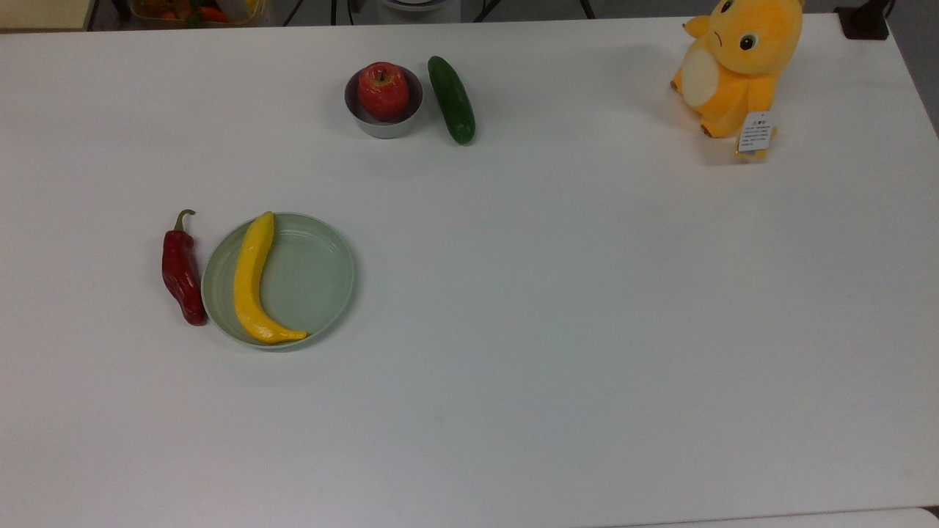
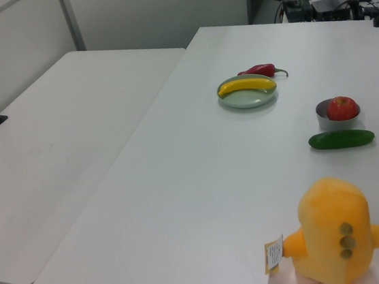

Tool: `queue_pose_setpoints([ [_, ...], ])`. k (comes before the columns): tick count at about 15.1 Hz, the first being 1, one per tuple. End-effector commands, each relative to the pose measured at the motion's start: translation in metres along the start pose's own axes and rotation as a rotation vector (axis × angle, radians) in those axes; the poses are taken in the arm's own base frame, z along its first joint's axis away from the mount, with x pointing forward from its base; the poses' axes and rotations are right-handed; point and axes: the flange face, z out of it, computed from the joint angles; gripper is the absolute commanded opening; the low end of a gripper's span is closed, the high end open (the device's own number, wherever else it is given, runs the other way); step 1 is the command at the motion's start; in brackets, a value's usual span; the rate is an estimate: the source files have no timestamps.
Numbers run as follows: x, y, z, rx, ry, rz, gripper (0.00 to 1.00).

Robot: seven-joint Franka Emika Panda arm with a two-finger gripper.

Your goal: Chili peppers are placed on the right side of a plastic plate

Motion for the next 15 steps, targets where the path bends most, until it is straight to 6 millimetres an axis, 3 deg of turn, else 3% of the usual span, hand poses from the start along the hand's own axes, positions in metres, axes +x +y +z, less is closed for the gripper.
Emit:
queue_pose_setpoints([
  [1, -0.026, -0.060, 0.005, 0.000, -0.064, -0.039, 1.00],
  [2, -0.032, -0.076, 0.012, -0.015, -0.068, -0.082, 1.00],
  [6, -0.032, -0.089, 0.025, -0.017, -0.044, -0.177, 1.00],
  [11, -0.014, -0.075, 0.037, -0.019, 0.016, -0.332, 1.00],
  [15, -0.012, -0.065, 0.035, -0.012, 0.008, -0.323, 1.00],
])
